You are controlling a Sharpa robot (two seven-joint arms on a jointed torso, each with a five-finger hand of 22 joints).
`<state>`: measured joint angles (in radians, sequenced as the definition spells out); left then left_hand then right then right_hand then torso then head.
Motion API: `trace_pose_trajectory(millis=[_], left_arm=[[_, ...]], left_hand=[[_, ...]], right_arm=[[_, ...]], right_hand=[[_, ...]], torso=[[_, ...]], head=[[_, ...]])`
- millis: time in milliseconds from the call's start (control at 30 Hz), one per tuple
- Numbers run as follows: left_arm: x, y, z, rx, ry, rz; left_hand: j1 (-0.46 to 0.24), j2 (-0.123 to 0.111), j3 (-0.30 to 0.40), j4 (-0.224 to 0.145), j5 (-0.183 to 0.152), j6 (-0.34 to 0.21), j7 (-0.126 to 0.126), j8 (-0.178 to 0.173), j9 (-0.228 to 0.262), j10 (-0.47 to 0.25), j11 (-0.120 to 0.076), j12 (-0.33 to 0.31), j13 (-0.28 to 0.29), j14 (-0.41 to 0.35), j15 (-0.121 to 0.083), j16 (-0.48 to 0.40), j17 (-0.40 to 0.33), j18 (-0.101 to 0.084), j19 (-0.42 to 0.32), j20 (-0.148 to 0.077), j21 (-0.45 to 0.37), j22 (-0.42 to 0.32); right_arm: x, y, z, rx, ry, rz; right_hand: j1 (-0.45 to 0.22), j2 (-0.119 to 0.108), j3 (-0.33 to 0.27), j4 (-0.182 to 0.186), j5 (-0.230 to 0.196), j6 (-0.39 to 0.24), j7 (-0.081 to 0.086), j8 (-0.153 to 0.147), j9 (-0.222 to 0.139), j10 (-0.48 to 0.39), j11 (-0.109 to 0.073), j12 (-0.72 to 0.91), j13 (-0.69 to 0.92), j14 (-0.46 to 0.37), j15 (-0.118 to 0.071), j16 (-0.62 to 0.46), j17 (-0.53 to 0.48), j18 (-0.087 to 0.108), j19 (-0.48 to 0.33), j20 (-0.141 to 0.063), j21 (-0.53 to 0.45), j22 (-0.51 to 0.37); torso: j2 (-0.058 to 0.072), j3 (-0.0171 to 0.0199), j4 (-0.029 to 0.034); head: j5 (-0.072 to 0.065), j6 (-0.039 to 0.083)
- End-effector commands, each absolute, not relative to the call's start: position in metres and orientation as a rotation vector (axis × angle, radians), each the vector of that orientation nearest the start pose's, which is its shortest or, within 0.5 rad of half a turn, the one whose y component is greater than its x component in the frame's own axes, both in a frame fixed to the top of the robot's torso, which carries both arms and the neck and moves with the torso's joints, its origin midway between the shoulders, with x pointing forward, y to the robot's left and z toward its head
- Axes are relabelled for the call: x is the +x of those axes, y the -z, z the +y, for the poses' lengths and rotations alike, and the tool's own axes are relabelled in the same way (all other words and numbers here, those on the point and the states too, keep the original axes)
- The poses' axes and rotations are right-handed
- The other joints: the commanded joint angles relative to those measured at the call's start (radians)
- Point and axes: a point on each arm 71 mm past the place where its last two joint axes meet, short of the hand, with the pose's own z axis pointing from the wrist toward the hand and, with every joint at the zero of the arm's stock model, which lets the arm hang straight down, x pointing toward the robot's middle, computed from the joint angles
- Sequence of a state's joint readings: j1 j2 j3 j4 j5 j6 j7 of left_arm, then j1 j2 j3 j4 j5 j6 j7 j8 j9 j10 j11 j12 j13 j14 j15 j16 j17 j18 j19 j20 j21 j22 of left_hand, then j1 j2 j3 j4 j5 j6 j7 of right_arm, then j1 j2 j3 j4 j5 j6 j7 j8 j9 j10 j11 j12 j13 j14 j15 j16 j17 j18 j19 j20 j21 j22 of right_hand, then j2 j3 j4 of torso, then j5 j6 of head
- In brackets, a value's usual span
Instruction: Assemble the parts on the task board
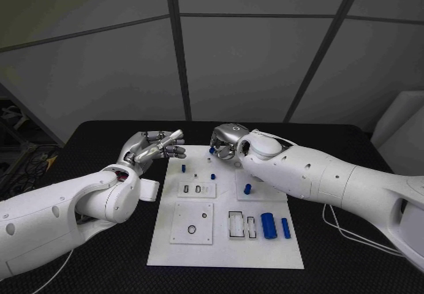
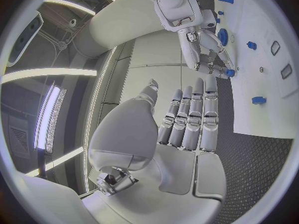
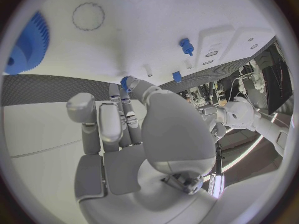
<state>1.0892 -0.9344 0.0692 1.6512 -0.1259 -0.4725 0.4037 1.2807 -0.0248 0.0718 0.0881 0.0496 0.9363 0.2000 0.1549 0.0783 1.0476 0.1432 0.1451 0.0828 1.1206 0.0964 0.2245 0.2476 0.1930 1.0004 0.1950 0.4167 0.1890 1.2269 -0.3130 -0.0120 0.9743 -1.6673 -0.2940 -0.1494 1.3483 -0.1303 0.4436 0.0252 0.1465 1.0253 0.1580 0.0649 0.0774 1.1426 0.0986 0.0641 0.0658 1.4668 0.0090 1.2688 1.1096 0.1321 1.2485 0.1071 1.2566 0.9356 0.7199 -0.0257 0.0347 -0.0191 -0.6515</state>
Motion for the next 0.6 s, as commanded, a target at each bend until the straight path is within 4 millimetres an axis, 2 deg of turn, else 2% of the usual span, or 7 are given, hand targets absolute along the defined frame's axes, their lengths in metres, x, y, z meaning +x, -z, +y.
trace_pose_trajectory(millis=[33,200,367,500,600], left_arm=[[0.463,0.175,0.224,-1.056,1.46,1.334],[0.464,0.175,0.223,-1.057,1.461,1.336],[0.464,0.175,0.225,-1.057,1.458,1.336],[0.464,0.175,0.227,-1.058,1.455,1.335],[0.464,0.175,0.228,-1.058,1.455,1.336]], left_hand=[[0.0,0.011,-0.005,-0.003,-0.001,0.002,0.003,-0.004,-0.001,0.001,0.008,-0.006,-0.001,-0.005,0.003,-0.006,0.001,-0.014,-0.003,0.004,0.004,0.0],[0.0,0.011,-0.005,-0.003,-0.001,0.002,0.003,-0.004,-0.001,0.001,0.008,-0.006,-0.001,-0.005,0.003,-0.006,0.001,-0.014,-0.003,0.004,0.004,0.0],[0.0,0.011,-0.005,-0.003,-0.001,0.002,0.003,-0.004,-0.001,0.001,0.008,-0.006,-0.001,-0.005,0.003,-0.006,0.001,-0.014,-0.003,0.004,0.004,0.0],[0.0,0.012,-0.005,-0.003,-0.001,0.002,0.003,-0.005,-0.001,0.001,0.008,-0.007,-0.001,-0.005,0.003,-0.007,0.001,-0.014,-0.004,0.004,0.003,0.0],[0.0,0.012,-0.005,-0.003,-0.001,0.002,0.003,-0.005,-0.001,0.001,0.008,-0.007,-0.001,-0.005,0.003,-0.007,0.001,-0.014,-0.004,0.004,0.003,0.0]], right_arm=[[0.568,0.184,-0.072,-0.322,-0.475,1.567],[0.567,0.183,-0.072,-0.32,-0.48,1.559],[0.563,0.179,-0.076,-0.307,-0.501,1.516],[0.557,0.174,-0.09,-0.283,-0.524,1.481],[0.551,0.171,-0.109,-0.251,-0.536,1.474]], right_hand=[[-0.007,-0.006,-0.004,0.006,-0.014,-0.017,0.0,-0.004,-0.003,-0.023,0.003,-0.003,-0.001,0.029,0.009,-0.007,-0.005,-0.01,-0.014,0.002,-0.012,-0.015],[-0.006,-0.015,-0.03,0.008,-0.029,-0.061,0.005,-0.003,-0.009,-0.091,0.014,-0.001,-0.001,0.017,0.019,-0.036,-0.05,0.003,-0.056,0.011,-0.054,-0.084],[-0.004,-0.016,-0.043,0.008,-0.029,-0.072,0.007,-0.003,-0.009,-0.104,0.016,0.001,0.0,0.016,0.021,-0.042,-0.06,0.004,-0.06,0.013,-0.059,-0.092],[0.001,-0.01,-0.05,0.01,-0.014,-0.06,0.008,0.003,-0.004,-0.082,0.013,0.016,0.005,0.015,0.019,-0.046,-0.068,0.003,-0.052,0.013,-0.053,-0.082],[0.001,-0.007,-0.051,0.014,-0.007,-0.045,0.008,0.007,-0.001,-0.058,0.009,0.028,0.008,0.015,0.016,-0.045,-0.067,0.001,-0.044,0.011,-0.047,-0.073]], torso=[[0.0,-0.0004,-0.0008],[0.0,0.0002,-0.0012],[-0.001,0.001,-0.0025],[-0.003,0.0022,-0.0053],[-0.004,0.0009,-0.0061]], head=[[0.001,-0.001],[0.001,-0.001],[0.003,-0.001],[0.006,0.001],[0.006,0.003]])
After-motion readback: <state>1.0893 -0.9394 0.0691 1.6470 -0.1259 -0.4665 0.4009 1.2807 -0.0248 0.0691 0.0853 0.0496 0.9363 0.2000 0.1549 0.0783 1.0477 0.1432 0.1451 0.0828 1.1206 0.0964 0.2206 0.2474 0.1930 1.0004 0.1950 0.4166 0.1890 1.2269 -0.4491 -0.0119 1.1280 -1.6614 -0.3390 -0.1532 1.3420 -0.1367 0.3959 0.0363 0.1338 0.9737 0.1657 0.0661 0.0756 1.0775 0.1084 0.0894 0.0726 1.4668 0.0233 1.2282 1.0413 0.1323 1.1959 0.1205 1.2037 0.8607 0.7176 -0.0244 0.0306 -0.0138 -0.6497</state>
